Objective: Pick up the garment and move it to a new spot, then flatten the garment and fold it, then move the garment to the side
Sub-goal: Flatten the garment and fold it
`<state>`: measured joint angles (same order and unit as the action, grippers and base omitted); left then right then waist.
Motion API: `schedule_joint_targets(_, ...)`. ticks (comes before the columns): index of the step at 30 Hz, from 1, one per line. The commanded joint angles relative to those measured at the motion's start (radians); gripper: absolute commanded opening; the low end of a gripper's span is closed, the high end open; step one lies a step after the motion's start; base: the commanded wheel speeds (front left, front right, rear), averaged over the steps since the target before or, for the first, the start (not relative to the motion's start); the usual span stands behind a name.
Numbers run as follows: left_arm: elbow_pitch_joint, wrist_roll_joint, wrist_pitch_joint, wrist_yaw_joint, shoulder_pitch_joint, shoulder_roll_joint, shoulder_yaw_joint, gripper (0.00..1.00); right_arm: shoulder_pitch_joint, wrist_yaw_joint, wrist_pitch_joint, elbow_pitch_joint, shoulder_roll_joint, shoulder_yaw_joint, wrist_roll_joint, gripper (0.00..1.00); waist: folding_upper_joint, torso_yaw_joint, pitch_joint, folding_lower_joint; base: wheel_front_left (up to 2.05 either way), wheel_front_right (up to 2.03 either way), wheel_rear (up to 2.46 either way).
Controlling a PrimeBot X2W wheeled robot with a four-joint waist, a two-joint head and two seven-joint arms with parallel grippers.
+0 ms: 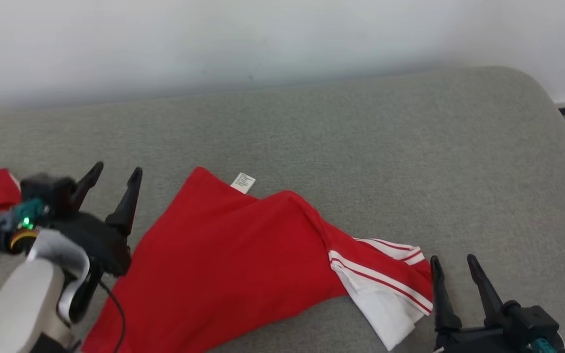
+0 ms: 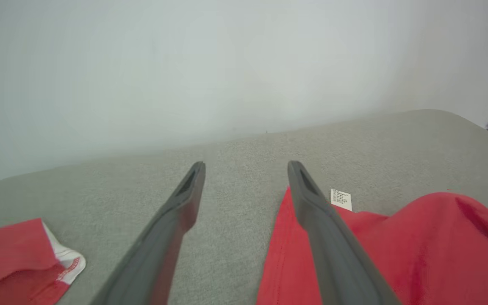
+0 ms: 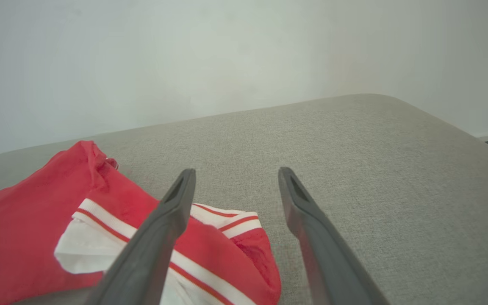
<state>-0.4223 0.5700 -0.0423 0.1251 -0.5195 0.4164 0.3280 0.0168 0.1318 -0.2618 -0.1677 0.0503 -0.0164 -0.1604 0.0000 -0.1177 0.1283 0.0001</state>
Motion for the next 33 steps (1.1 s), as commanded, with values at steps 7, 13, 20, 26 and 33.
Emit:
schedule_joint_targets(7, -0.054, 0.155, 0.181, 0.004, -0.185, 0.092, 0.165, 1.0, -0.042, -0.002, -0.003, 0.002, -0.001, 0.029, -0.035, 1.0, 0.0, -0.113, 0.086, -0.0001, 0.0, 0.0, 0.0)
schedule_joint_targets(13, -0.118, 0.244, 0.284, 0.004, -0.271, 0.132, 0.299, 1.0, -0.057, -0.002, -0.003, -0.007, -0.001, 0.053, -0.058, 1.0, 0.0, -0.162, 0.102, -0.0001, 0.0, 0.0, 0.0)
schedule_joint_targets(20, -0.22, 0.288, 0.314, 0.004, -0.34, 0.153, 0.384, 1.0, -0.075, -0.002, -0.003, -0.003, -0.001, 0.063, -0.067, 1.0, 0.0, -0.203, 0.129, -0.0001, 0.0, 0.0, 0.0)
schedule_joint_targets(26, -0.306, 0.327, 0.312, 0.004, -0.383, 0.167, 0.42, 1.0, -0.08, -0.002, -0.003, -0.001, -0.001, 0.067, -0.076, 1.0, 0.0, -0.23, 0.15, -0.0001, 0.0, 0.0, 0.0)
schedule_joint_targets(33, -0.366, 0.387, 0.33, 0.005, -0.407, 0.167, 0.463, 1.0, -0.082, -0.002, -0.003, 0.002, -0.001, 0.067, -0.084, 1.0, 0.0, -0.247, 0.169, -0.0001, 0.0, 0.0, 0.0)
